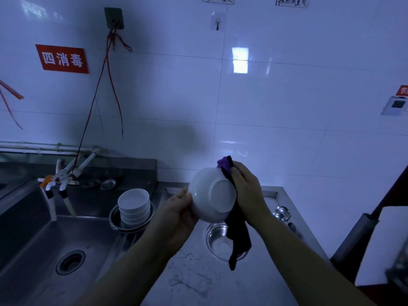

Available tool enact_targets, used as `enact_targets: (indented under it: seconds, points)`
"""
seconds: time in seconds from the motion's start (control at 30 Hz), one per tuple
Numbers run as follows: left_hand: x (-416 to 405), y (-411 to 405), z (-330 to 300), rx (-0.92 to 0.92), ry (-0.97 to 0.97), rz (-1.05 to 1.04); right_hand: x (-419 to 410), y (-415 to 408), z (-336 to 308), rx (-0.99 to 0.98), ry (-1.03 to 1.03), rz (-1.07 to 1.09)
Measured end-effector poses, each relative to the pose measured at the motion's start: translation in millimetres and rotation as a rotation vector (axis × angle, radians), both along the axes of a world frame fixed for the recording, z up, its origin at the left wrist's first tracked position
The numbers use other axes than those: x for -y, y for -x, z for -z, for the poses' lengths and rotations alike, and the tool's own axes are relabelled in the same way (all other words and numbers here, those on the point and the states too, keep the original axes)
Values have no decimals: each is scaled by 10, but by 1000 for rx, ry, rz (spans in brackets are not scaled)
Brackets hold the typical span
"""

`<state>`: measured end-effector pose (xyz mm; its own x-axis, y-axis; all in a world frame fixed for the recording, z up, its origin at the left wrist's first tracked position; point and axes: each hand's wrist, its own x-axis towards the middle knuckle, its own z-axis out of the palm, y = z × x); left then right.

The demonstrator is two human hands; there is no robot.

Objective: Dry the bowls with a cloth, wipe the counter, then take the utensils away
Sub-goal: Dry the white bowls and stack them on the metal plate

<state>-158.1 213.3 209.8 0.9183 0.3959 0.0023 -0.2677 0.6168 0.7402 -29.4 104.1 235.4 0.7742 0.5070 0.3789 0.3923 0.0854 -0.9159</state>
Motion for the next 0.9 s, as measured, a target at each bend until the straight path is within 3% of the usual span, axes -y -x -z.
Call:
enact_targets:
  seconds: [0.23, 0.43, 0.57, 0.63, 0.73, 0.9]
  points:
    - [-105, 91, 126, -202, -305, -45, -246, -32, -32, 234, 336, -108]
    - [-340, 144, 165, -275, -273, -139, -503, -67, 239, -122, 287, -92]
    - [-620, 117, 240, -245, -201, -208, -672, -151, 713, -309, 401, -107]
    - [-834, 107, 273, -259, -229, -246, -726, -149, 979, -308, 468, -93]
    - [-1265, 70, 309, -450, -479, -381, -823, -134, 1238, -372, 475, -73]
    - [-1959, -64, 512, -820, -1089, -576, -917, -390, 1417, -348, 491, -31]
